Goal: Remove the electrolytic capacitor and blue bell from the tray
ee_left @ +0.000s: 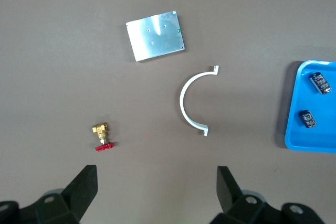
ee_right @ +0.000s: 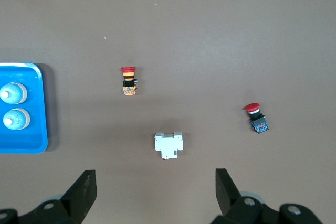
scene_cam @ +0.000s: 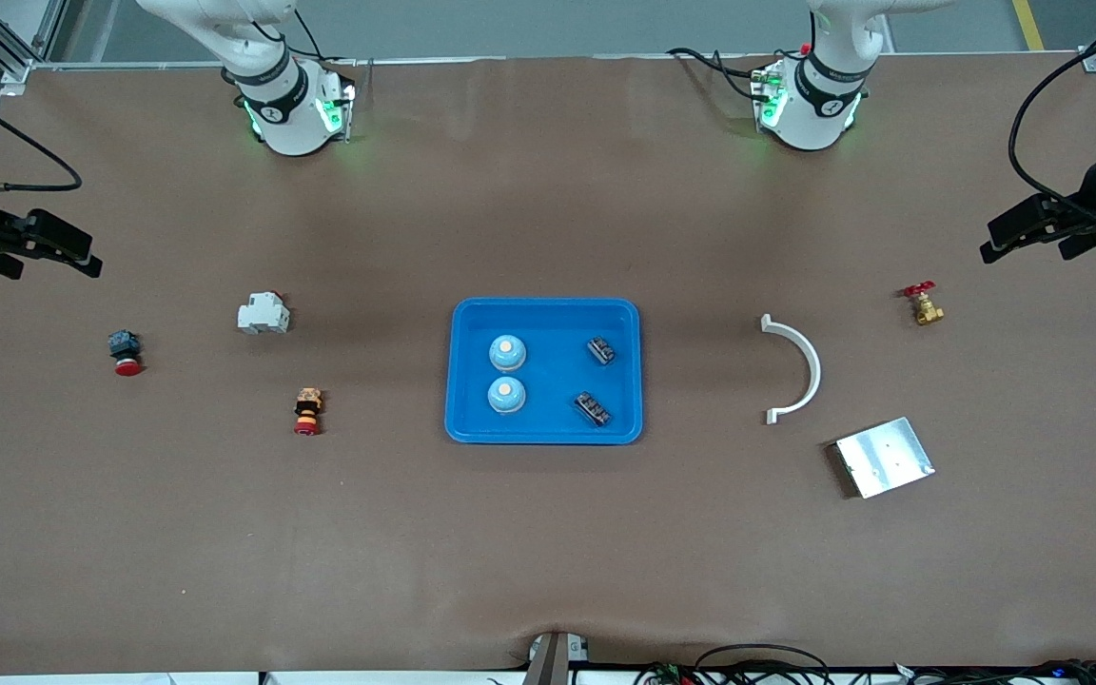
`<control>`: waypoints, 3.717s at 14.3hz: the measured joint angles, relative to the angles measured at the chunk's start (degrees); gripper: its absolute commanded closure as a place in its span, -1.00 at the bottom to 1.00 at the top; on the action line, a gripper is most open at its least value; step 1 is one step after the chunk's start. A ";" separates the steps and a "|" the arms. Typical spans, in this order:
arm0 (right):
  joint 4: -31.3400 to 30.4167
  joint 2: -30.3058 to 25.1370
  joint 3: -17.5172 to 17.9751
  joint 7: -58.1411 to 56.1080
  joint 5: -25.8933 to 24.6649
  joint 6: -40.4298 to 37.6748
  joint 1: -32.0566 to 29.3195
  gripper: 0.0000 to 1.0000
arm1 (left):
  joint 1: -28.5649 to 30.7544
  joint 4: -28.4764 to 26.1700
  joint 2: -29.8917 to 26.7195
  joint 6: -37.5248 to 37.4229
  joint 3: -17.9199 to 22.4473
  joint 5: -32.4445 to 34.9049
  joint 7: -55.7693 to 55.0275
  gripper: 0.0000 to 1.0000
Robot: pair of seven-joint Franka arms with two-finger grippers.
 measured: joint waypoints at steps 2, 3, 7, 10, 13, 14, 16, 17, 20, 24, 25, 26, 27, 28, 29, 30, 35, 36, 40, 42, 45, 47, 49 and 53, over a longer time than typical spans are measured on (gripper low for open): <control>0.00 0.00 0.00 0.00 0.00 0.01 0.00 -1.00 | 0.00 0.00 0.00 0.10 -0.01 0.13 0.00 -1.00; 0.00 0.00 0.00 0.00 0.00 0.01 0.00 -1.00 | 0.00 0.07 0.00 0.17 -0.01 0.17 0.00 -1.00; 0.00 0.01 0.00 -0.01 0.00 0.21 0.00 -1.00 | 0.00 1.07 0.27 0.25 -0.01 0.22 0.00 -1.00; 0.00 0.01 0.00 -0.02 0.00 0.29 0.00 -1.00 | -0.01 1.23 1.16 0.25 -0.03 0.23 0.00 -1.00; 0.00 0.03 -0.02 -0.02 0.00 0.33 0.00 -1.00 | -0.13 1.37 2.13 0.06 -0.08 0.24 -0.41 -1.00; -0.01 0.04 -0.06 -0.02 0.00 0.40 -0.03 -1.00 | -0.18 1.38 2.53 -0.21 -0.10 0.36 -0.95 -1.00; 0.00 0.04 -0.13 -0.02 0.00 0.49 -0.09 -1.00 | -0.32 1.45 3.13 -0.73 -0.72 0.53 -3.18 -1.00; -0.01 0.05 -0.14 -0.02 0.00 0.49 -0.09 -1.00 | -0.44 1.46 3.40 -0.87 -1.38 0.54 -5.47 -1.00; -0.02 0.08 -0.15 -0.02 0.00 0.64 -0.09 -1.00 | -0.81 1.49 4.41 -0.98 -5.01 0.54 -13.10 -1.00; -0.05 0.09 -0.16 -0.02 0.00 0.83 -0.09 -1.00 | -0.97 1.54 6.83 -1.13 -11.75 0.54 -21.87 -1.00; -0.05 0.09 -0.16 -0.02 0.00 0.96 -0.09 -1.00 | -1.00 1.55 7.66 -1.14 -13.60 0.54 -25.24 -1.00; -0.05 0.09 -0.16 -0.02 0.00 1.08 -0.09 -1.00 | -1.03 1.56 8.54 -1.14 -15.52 0.54 -29.83 -1.00; -0.05 0.09 -0.16 -0.02 0.00 1.21 -0.09 -1.00 | -1.07 1.58 9.48 -1.15 -17.41 0.54 -34.61 -1.00; -0.05 0.09 -0.16 -0.02 0.00 1.34 -0.09 -1.00 | -1.20 1.60 10.51 -1.14 -19.18 0.54 -38.62 -1.00; -0.06 0.09 -0.16 -0.02 0.00 1.41 -0.09 -1.00 | -1.60 1.64 11.68 -1.12 -20.56 0.54 -41.42 -1.00; -0.06 0.09 -0.16 -0.02 0.00 1.46 -0.09 -1.00 | -2.27 1.67 12.94 -1.03 -21.28 0.49 -42.94 -1.00; -0.09 0.10 -0.16 -0.02 0.00 1.70 -0.09 -1.00 | -7.66 1.79 20.23 4.20 -21.57 -3.04 -46.22 -1.00; -0.09 0.09 -0.16 -0.02 0.00 1.85 -0.09 -1.00 | -9.20 1.79 21.89 7.17 -21.58 -3.06 -49.58 -1.00; -0.11 0.10 -0.11 -0.02 0.00 1.96 -0.09 -1.00 | -14.80 1.97 27.32 16.34 -21.58 -2.76 -63.10 -1.00; -0.11 0.10 -0.11 -0.02 0.00 1.96 -0.09 -1.00 | -15.91 2.03 29.34 17.92 -21.56 -2.03 -66.64 -1.00; -0.15 0.10 -0.15 -0.03 0.00 1.96 -0.09 -1.00 | -17.00 2.02 33.56 22.65 -21.52 -1.32 -72.44 -1.00; -0.42 0.12 -0.17 -0.02 0.00 2.12 -0.09 -1.00 | -17.83 2.05 36.56 25.98 -21.48 1.39 -75.48 -1.00; -2.11 0.18 -0.18 -0.02 0.00 3.83 -0.09 -1.00 | -19.42 2.10 39.41 28.45 -21.46 4.76 -79.51 -1.00; -6.84 0.35 -0.16 0.11 0.00 8.04 -0.09 -1.00 | -21.61 2.29 43.52 31.27 -21.37 8.23 -84.82 -1.00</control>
